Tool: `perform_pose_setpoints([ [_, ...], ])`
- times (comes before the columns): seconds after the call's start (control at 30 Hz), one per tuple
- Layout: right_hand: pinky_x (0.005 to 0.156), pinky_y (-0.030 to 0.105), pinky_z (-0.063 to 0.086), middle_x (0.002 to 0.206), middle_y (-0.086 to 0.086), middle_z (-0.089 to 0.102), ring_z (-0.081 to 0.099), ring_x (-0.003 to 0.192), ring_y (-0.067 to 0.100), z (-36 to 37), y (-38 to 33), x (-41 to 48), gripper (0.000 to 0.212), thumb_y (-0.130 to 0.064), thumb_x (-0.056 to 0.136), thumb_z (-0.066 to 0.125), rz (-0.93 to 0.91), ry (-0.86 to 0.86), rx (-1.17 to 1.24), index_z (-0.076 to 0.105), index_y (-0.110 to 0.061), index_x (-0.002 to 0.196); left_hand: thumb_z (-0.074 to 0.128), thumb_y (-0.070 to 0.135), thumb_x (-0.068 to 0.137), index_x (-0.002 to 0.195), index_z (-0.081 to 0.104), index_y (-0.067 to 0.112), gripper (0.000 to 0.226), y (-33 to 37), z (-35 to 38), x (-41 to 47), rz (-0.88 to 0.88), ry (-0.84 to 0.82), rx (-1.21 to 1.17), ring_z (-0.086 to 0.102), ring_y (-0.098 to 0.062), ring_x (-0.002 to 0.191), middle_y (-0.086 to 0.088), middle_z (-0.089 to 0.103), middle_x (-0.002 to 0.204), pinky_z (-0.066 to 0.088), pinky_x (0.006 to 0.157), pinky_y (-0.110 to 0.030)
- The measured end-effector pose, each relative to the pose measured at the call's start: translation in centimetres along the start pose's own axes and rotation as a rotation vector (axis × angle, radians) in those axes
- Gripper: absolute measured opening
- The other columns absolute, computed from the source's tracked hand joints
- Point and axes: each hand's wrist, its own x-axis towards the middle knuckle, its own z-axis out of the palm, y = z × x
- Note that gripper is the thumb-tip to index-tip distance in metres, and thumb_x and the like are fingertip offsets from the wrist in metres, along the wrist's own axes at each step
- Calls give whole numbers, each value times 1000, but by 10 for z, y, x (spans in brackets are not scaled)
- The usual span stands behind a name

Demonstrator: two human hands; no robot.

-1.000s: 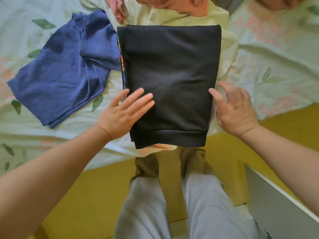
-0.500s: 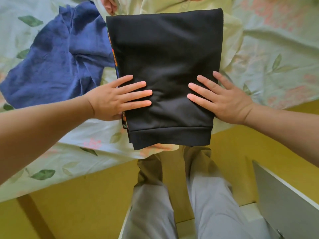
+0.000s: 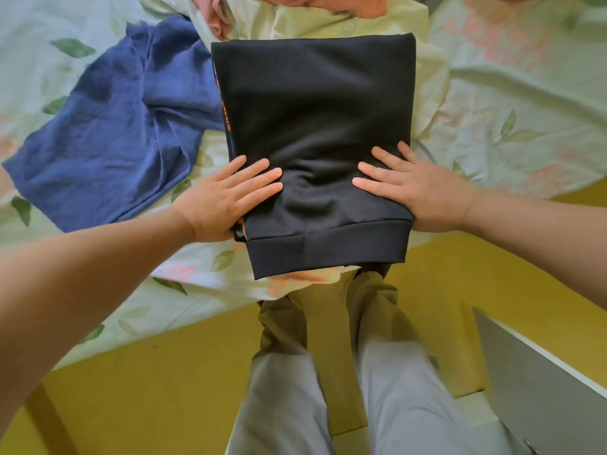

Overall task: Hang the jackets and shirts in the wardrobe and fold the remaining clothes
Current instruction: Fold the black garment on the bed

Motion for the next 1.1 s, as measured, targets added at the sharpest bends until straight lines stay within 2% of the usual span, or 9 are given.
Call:
perform_pose_setpoints([
  [0.17,125,51,12,153,3,47,25,151,31,-24,-20,-17,76,-5,84,76,111,61,423,43,-20,151,83,7,78,144,51,6,74,34,-18,-24,-260,62,-452,38,-36,146,-12,46,155,29,121,-50],
  [0.27,122,29,27,138,-11,57,45,139,11,-36,-41,-37,65,4,83,73,223,169,685,58,-26,138,66,30,83,124,58,27,42,62,-41,-38,-533,212,-710,61,-25,126,10,66,129,49,104,-38],
  [0.37,83,30,54,97,-14,73,68,96,8,-45,-56,-47,19,-36,88,61,389,177,766,72,-37,104,59,48,89,102,52,47,15,81,-65,-37,-722,411,-965,68,0,92,27,66,94,54,80,-21],
  [0.43,77,50,55,95,13,72,67,92,33,-49,-55,-48,63,-67,80,55,538,109,855,71,-10,103,58,58,90,97,56,52,10,87,-72,-30,-867,468,-1094,68,-2,91,26,68,94,56,75,-23],
  [0.57,76,24,57,98,-21,74,69,88,-2,-43,-51,-38,45,-90,69,56,754,130,1211,72,-54,91,54,67,86,91,64,49,21,94,-62,-12,-1116,453,-1157,69,-4,95,19,72,96,58,86,-40],
  [0.83,88,46,55,105,5,70,66,97,27,-9,-44,-5,51,-64,89,60,1169,191,1245,68,-16,102,48,45,100,96,58,15,32,88,-35,38,-1528,266,-920,61,-36,105,-3,62,98,42,80,-39],
  [0.9,79,43,50,97,2,64,62,94,29,-7,-49,5,43,-55,93,54,1204,267,1050,59,-14,106,51,30,99,125,52,12,31,96,-41,51,-1471,326,-653,55,-36,120,-9,54,128,43,91,-41],
  [1.0,75,40,41,109,4,56,56,96,31,-11,-64,19,46,-41,95,43,1241,306,832,38,-21,136,49,14,92,147,43,11,56,110,-58,73,-873,613,-258,36,-32,145,-11,39,156,27,120,-49],
  [1.1,81,44,44,135,9,51,54,113,33,-11,-69,27,51,-35,95,39,1260,335,653,37,-15,142,38,45,104,154,38,18,57,114,-61,97,-501,399,-115,30,-28,151,-6,39,160,19,122,-58],
])
